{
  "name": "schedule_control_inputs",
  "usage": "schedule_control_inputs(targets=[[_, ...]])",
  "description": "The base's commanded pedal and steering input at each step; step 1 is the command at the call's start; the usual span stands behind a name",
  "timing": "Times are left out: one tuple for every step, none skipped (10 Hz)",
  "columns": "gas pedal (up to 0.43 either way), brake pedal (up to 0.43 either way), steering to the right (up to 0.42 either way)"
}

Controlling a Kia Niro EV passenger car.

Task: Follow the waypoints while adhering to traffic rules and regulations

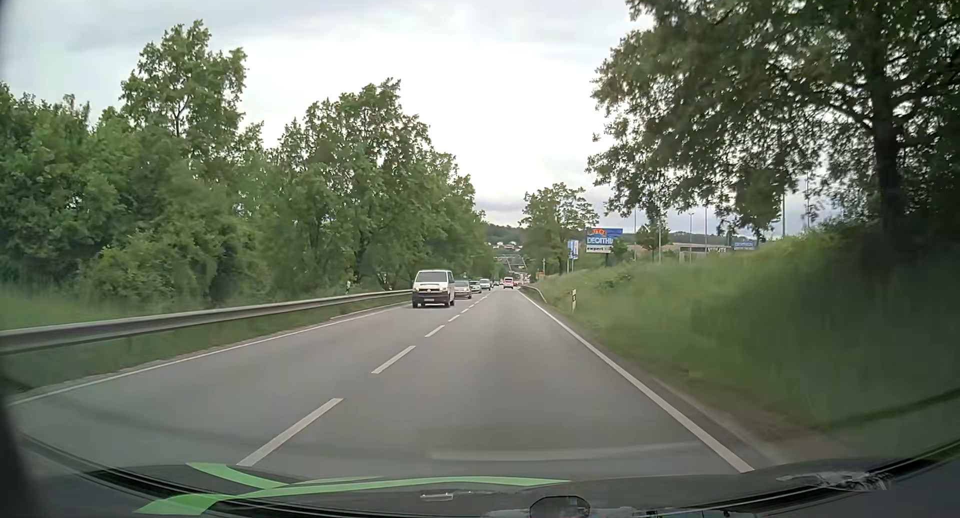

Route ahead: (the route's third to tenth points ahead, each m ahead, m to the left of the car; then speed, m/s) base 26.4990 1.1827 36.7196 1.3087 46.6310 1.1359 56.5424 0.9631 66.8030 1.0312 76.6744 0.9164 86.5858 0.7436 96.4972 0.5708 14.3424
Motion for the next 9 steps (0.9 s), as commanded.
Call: schedule_control_inputs(targets=[[0.039,0.0,0.002],[0.039,0.0,0.002],[0.039,0.0,0.001],[0.039,0.0,-0.003],[0.039,0.0,-0.005],[0.039,0.0,-0.006],[0.039,0.0,-0.007],[0.039,0.0,-0.006],[0.039,0.0,-0.006]])
